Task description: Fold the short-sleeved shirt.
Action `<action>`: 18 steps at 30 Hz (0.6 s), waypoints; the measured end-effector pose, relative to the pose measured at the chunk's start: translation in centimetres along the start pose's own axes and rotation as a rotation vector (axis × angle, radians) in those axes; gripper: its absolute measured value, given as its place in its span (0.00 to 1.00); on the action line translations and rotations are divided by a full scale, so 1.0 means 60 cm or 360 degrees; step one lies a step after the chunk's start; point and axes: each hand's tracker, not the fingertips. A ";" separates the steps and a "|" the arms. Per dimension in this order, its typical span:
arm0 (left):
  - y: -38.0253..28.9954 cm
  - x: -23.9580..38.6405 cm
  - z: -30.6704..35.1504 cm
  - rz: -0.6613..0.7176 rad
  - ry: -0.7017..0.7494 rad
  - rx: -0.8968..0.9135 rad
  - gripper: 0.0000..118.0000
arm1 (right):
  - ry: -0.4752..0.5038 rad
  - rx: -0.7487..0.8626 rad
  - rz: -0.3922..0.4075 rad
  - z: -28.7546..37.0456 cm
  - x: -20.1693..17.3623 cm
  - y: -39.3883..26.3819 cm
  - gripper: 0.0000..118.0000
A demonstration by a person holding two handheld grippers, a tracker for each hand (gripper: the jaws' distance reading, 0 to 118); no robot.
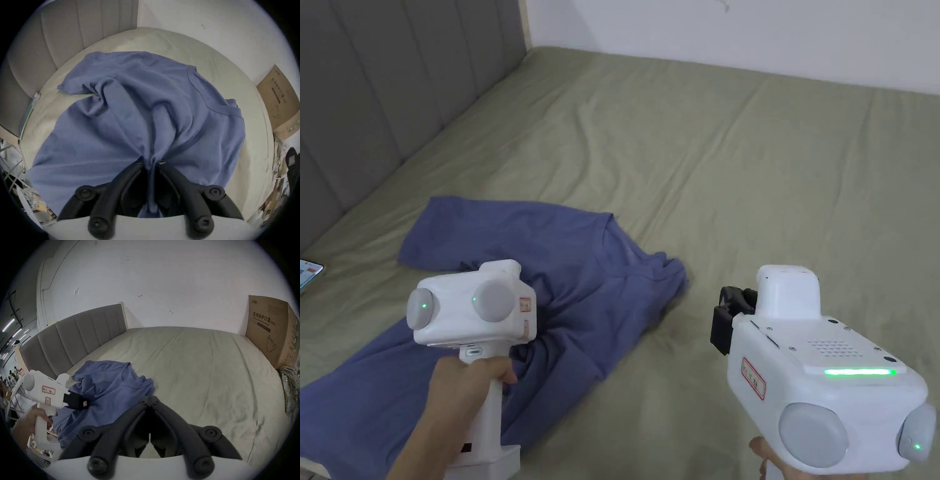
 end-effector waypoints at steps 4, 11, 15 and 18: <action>0.004 0.003 0.031 0.0029 -0.0032 0.0024 0.06 | -0.0028 0.0027 -0.0040 0.014 0.020 0.004 0.00; 0.045 0.057 0.134 -0.0094 -0.0004 0.0180 0.05 | -0.0068 0.0101 -0.0083 0.060 0.052 0.016 0.00; 0.074 0.131 0.195 -0.0187 -0.0231 0.0310 0.05 | -0.0106 0.0171 -0.0159 0.090 0.087 0.032 0.00; 0.098 0.206 0.239 -0.0278 -0.0395 0.0408 0.05 | -0.0174 0.0249 -0.0186 0.127 0.121 0.047 0.00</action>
